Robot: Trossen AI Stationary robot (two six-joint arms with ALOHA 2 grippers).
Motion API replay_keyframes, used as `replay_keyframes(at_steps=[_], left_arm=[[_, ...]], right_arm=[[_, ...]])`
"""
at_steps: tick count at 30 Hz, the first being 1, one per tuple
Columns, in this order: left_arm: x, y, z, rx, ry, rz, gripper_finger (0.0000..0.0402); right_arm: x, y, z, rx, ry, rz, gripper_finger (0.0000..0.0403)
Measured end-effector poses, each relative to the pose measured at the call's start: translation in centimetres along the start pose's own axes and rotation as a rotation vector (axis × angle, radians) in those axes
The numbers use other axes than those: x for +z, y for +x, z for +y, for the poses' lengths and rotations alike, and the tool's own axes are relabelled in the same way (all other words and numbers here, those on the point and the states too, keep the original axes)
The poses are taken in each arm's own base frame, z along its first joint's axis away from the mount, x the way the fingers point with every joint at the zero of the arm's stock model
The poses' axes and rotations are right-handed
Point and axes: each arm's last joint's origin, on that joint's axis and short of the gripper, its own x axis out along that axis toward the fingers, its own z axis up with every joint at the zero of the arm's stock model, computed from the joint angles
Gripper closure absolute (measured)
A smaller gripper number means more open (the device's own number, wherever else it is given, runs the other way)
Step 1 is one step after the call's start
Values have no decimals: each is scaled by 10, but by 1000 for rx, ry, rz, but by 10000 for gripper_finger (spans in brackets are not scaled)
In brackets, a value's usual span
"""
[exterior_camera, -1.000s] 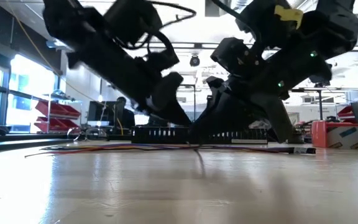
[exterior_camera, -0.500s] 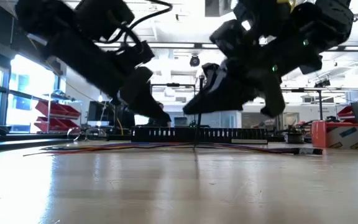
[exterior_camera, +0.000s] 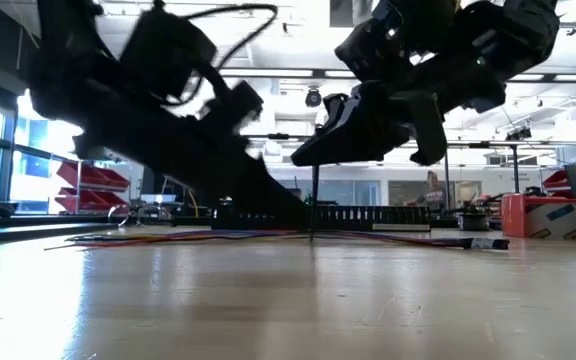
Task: Ziptie cables
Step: Wrap the zip tie around the cable wire
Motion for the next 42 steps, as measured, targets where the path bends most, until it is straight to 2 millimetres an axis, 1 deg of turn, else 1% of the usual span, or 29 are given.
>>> replay_keyframes(at_steps=[5, 8, 11, 17, 23, 30, 31, 35, 37, 39, 42], left_arm=[[-1, 18, -5, 69, -9, -28, 207], [4, 21, -9, 96, -7, -48, 204], [6, 19, -13, 106, 21, -57, 211], [8, 18, -15, 98, 24, -67, 247], [10, 21, -9, 99, 13, -75, 306], [10, 21, -10, 95, -5, -76, 388], [10, 21, -10, 94, -5, -75, 394], [10, 21, -10, 92, -25, -77, 398], [10, 21, -10, 92, -27, -75, 400], [10, 21, -10, 92, -29, -75, 401], [10, 21, -10, 92, -31, -75, 401]], right_arm=[[2, -4, -1, 4, 0, 13, 403], [0, -5, 0, 13, 9, 40, 403], [-2, -5, 1, 20, 16, 60, 403], [-3, -5, 1, 24, 19, 73, 403], [-3, -5, 1, 24, 18, 73, 403], [-3, -5, 1, 20, 23, 73, 403], [-3, -5, 1, 20, 25, 74, 403], [-4, -5, 1, 2, 60, 89, 401], [-5, -5, 1, 3, 83, 102, 392], [-6, -5, 2, 5, 107, 111, 374], [-5, -8, 1, 8, 128, 126, 334]])
